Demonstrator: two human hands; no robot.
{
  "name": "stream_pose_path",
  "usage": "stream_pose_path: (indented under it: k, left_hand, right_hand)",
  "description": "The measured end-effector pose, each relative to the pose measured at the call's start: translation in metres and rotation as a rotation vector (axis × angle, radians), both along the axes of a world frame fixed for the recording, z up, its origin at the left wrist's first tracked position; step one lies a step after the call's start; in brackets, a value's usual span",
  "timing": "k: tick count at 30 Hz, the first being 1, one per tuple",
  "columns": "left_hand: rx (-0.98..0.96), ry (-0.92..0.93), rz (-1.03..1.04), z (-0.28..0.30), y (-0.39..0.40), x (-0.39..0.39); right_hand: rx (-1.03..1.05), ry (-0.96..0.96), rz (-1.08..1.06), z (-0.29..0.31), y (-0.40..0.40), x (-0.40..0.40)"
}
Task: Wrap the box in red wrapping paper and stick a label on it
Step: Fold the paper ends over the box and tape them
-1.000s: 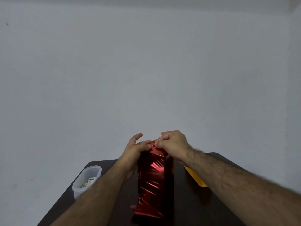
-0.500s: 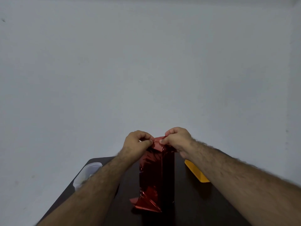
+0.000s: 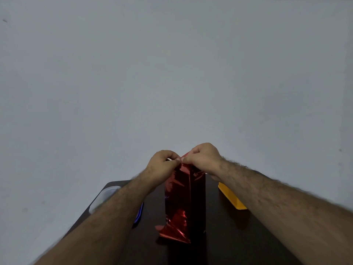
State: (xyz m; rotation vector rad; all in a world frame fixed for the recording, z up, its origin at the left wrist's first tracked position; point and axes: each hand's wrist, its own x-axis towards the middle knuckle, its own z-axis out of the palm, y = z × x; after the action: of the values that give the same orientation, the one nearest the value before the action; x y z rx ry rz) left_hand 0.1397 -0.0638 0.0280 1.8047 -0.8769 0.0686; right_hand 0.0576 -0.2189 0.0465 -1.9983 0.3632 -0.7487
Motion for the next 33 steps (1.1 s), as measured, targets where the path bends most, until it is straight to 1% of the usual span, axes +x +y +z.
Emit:
stream_pose_path:
  k: [3, 9, 12, 14, 17, 20, 22, 24, 25, 26, 29, 33]
  left_hand:
    - [-0.046, 0.126, -0.039, -0.001, -0.001, 0.005]
    - [-0.034, 0.267, -0.191, 0.001, -0.005, 0.019]
    - [-0.026, 0.318, -0.213, 0.004, -0.007, 0.020]
    - [-0.003, 0.320, -0.203, 0.005, -0.010, 0.018]
    - [-0.018, 0.287, -0.160, 0.005, -0.015, 0.017]
    - [-0.078, 0.232, -0.099, 0.000, -0.021, 0.019]
    - [-0.107, 0.084, -0.006, -0.004, -0.022, 0.019]
    - [-0.106, -0.132, 0.077, -0.004, -0.019, 0.018]
    - [-0.103, -0.211, 0.088, -0.004, -0.018, 0.018]
    - [-0.101, -0.247, 0.078, -0.004, -0.016, 0.017]
    - [-0.101, -0.201, -0.017, -0.002, -0.012, 0.014]
    - [0.005, -0.184, -0.099, 0.002, -0.007, 0.015]
  right_hand:
    - [0.037, 0.028, 0.005, 0.002, 0.001, 0.002]
    - [0.087, 0.070, 0.011, 0.009, -0.001, 0.000]
    - [0.111, 0.083, -0.004, 0.009, 0.000, -0.001]
    - [0.133, 0.078, -0.023, 0.009, 0.000, 0.001]
    - [0.166, 0.045, -0.056, 0.009, 0.000, 0.001]
    - [0.170, 0.013, -0.101, 0.007, -0.002, 0.000]
    - [0.170, 0.016, -0.103, 0.004, -0.002, 0.000]
    - [0.163, 0.032, -0.072, 0.001, -0.003, -0.001]
    - [0.153, 0.035, -0.058, 0.000, -0.002, -0.001]
    - [0.151, 0.032, -0.047, -0.001, -0.002, -0.003]
    - [0.143, 0.004, -0.044, -0.003, -0.002, -0.003]
    - [0.154, -0.083, -0.046, -0.008, -0.003, -0.002]
